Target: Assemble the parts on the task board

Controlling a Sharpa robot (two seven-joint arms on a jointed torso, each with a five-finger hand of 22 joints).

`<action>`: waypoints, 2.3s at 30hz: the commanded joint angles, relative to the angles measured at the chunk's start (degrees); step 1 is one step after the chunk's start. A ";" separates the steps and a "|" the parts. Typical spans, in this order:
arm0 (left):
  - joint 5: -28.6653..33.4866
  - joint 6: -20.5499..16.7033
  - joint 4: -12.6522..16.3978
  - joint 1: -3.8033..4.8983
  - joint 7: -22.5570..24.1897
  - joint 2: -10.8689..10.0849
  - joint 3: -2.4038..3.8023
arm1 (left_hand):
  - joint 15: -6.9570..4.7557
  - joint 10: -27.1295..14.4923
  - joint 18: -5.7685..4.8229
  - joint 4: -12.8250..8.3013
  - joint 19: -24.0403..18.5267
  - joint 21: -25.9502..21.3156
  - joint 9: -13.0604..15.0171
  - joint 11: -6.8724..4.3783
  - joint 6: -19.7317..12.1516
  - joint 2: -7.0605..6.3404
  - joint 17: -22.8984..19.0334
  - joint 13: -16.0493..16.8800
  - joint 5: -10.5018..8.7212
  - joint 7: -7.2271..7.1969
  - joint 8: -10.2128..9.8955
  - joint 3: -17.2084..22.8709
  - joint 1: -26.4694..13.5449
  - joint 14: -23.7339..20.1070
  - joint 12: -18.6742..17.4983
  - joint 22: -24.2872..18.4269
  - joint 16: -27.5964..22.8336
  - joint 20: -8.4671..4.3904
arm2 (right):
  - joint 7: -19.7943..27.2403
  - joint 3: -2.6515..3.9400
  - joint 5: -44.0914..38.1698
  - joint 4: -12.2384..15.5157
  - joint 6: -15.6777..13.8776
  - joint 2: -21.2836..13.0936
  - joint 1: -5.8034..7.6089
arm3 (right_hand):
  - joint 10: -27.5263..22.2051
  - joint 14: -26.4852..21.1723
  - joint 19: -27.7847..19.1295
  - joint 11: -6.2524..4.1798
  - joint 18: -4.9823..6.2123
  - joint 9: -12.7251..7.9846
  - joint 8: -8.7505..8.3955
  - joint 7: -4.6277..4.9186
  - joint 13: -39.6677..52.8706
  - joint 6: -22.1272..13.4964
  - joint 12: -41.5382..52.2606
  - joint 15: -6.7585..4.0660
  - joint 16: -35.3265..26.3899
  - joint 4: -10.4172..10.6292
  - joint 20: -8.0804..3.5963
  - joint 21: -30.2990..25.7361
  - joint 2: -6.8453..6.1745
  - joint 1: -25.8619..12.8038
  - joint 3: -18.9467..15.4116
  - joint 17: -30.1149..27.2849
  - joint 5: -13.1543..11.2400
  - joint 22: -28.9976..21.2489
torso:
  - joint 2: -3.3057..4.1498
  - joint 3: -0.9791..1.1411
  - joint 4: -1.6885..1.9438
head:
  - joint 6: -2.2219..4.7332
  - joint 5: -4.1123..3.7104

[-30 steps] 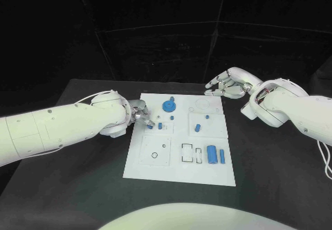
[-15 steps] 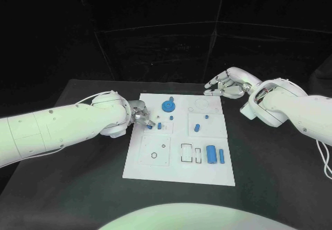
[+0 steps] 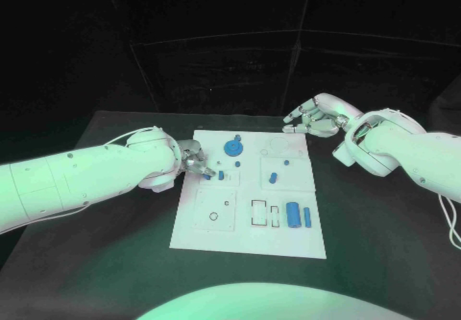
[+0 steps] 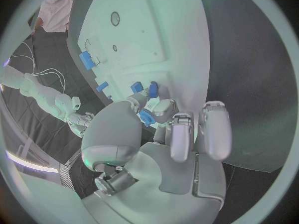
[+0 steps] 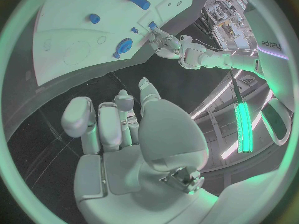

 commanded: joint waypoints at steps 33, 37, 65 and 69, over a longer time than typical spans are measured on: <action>0.39 -1.48 0.65 0.02 -0.11 -0.33 0.00 | -0.47 0.40 -0.41 2.96 1.77 0.40 0.81 -0.45 -0.17 -1.50 15.10 0.27 0.35 -0.13 1.25 -4.37 -2.53 6.05 0.64 0.60 0.18 -0.35 | 0.37 0.04 0.20 -0.12 0.04 0.09 0.12 | -0.33 1.54 -0.31 0.05 1.20 -0.05 0.40 0.12 -0.18 -0.31 -0.50 -0.23 -0.45 0.10 -0.06 -0.44 0.51 -0.21 -0.39 -0.21 0.25 -0.18 | -0.01 0.00 0.01 | 0.01 -0.10; 0.40 -1.82 0.90 0.03 0.05 -0.49 0.01 | -0.48 0.39 -0.40 3.79 1.76 0.35 0.89 -0.47 -0.21 -1.69 15.10 0.26 0.35 -0.16 1.35 -5.51 -2.87 6.05 0.66 0.57 0.18 -0.36 | 0.38 0.04 0.20 -0.18 0.05 0.13 0.12 | -0.33 1.54 -0.31 0.05 1.20 -0.05 0.40 0.12 -0.18 -0.31 -0.50 -0.23 -0.45 0.10 -0.06 -0.44 0.51 -0.21 -0.39 -0.21 0.25 -0.18 | 0.01 -0.03 0.01 | -0.01 -0.14; 12.75 -14.71 -0.38 1.34 25.12 -1.24 0.13 | 6.41 -26.79 6.90 1.70 -17.27 -43.78 -12.87 7.58 -13.23 -1.88 -29.52 -29.17 0.37 8.25 -10.95 -3.31 11.21 -14.46 -26.88 -44.54 -41.64 6.06 | 0.37 0.03 0.20 -0.74 0.11 0.42 0.11 | -0.43 1.53 -0.35 0.06 1.21 -0.05 0.42 0.13 -0.35 -0.32 -0.65 -0.23 -0.50 0.18 -0.06 -0.49 0.53 -0.30 -0.48 -0.24 0.26 -0.26 | -0.02 0.04 -0.02 | 0.47 -0.42; 6.35 -16.31 -2.44 1.28 31.06 1.13 0.07 | 6.51 -28.20 7.02 -2.06 -16.43 -45.87 -15.53 7.85 -12.27 -2.65 -31.63 -32.45 0.39 8.28 -13.04 -0.69 16.54 -15.00 -29.94 -46.29 -43.93 6.14 | 0.43 0.03 0.20 -0.79 0.09 0.55 0.11 | -0.51 1.50 -0.41 0.05 1.24 -0.05 0.43 0.13 -0.49 -0.31 -0.78 -0.23 -0.60 0.19 -0.06 -0.55 0.54 -0.30 -0.49 -0.38 0.26 -0.39 | 0.05 -0.03 -0.08 | 0.90 -0.74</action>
